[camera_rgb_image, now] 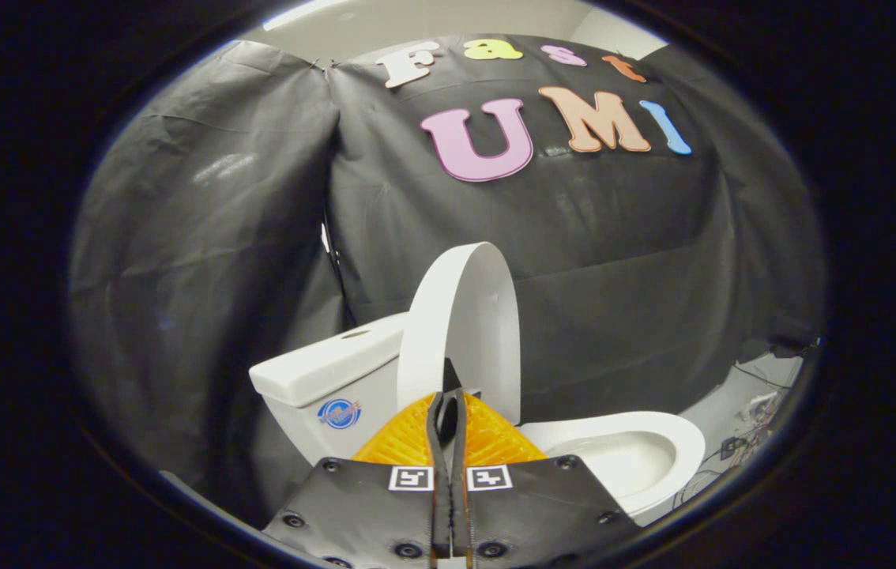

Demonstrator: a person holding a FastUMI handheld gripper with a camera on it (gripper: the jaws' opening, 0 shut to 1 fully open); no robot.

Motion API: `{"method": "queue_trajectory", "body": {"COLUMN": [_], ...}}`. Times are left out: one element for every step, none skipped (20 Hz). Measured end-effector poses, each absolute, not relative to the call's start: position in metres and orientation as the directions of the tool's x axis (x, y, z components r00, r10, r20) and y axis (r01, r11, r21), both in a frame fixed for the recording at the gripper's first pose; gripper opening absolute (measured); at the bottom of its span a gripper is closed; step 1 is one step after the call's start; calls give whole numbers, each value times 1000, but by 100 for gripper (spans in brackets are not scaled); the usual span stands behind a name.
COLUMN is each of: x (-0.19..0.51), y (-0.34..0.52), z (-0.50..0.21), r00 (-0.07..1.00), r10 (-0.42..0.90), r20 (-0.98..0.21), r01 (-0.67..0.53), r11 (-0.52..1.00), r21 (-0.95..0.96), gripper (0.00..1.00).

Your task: Open the toilet lid.

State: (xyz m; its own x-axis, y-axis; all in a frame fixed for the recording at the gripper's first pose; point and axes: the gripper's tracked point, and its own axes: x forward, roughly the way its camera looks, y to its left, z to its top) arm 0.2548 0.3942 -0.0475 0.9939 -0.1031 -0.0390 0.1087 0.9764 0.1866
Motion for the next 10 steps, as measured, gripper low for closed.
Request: {"method": "queue_trajectory", "body": {"x": [257,258,259,260,261,263,264,265,267,268], "y": [397,399,401,404,407,408,410,414,417,420], "z": [-47,-47,-47,-46,-45,-45,-45,-46,-45,-45], "r00": [995,995,995,995,996,996,996,997,997,997], "r10": [-97,-93,-90,-88,-83,-80,-77,-72,-65,-59], "r20": [-39,-38,-40,-41,-41,-42,-42,-42,-42,-42], "r01": [103,98,96,94,89,86,83,78,72,65], "r11": [978,978,979,979,980,981,982,982,983,984], "r21": [184,182,181,179,179,175,173,172,171,168], "gripper": [1,1,1,1,1,1,1,1,1,1]}}
